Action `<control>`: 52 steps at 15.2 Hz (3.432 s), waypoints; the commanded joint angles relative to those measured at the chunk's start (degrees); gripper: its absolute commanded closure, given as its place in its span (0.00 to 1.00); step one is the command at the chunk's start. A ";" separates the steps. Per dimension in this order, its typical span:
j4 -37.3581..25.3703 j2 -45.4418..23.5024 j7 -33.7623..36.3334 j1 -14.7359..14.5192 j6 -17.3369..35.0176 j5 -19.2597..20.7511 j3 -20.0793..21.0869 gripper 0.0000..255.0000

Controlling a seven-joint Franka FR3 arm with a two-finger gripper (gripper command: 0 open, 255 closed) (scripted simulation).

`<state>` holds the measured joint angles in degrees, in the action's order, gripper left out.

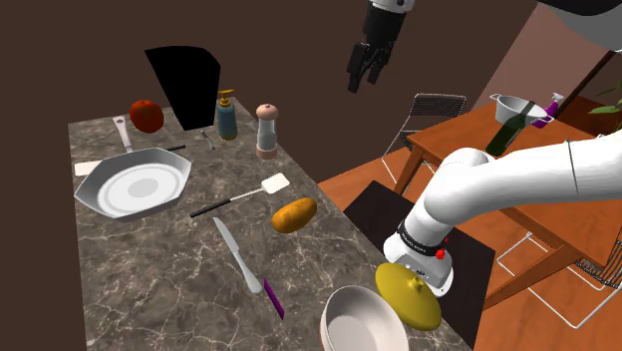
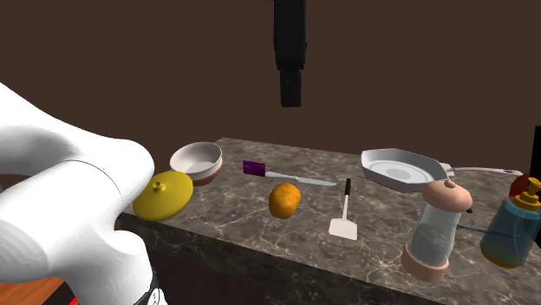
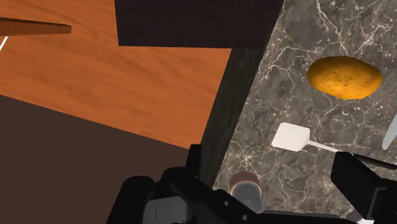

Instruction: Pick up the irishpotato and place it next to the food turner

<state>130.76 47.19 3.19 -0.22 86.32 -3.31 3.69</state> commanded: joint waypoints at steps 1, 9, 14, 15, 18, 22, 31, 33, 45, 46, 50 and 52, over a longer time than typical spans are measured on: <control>0.00 0.00 0.00 0.00 0.00 0.00 0.00 0.00; 5.58 -4.36 -4.37 -6.92 11.48 2.15 10.23 0.00; 8.99 -7.83 -6.29 -10.72 18.86 4.31 16.75 0.00; 9.67 -8.60 -6.57 -11.41 20.35 4.84 18.07 0.00; 11.70 -11.09 -7.20 -13.31 24.87 6.72 22.08 0.00; 14.35 -14.86 -7.36 -15.26 30.95 9.99 27.66 0.00; 19.38 -25.35 -3.30 -15.44 43.50 22.51 41.43 0.00; 20.00 -26.50 -2.36 -14.29 45.07 23.95 41.86 0.00; 21.33 -30.20 0.98 -10.52 49.22 28.98 43.31 0.00; 21.33 -30.19 0.97 -10.53 49.21 28.97 43.31 0.00; 21.33 -30.19 0.96 -10.53 49.21 28.96 43.30 1.00; 21.35 -30.19 0.97 -10.52 49.24 28.99 43.30 1.00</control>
<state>152.04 17.01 4.17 -10.74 135.59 25.70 47.00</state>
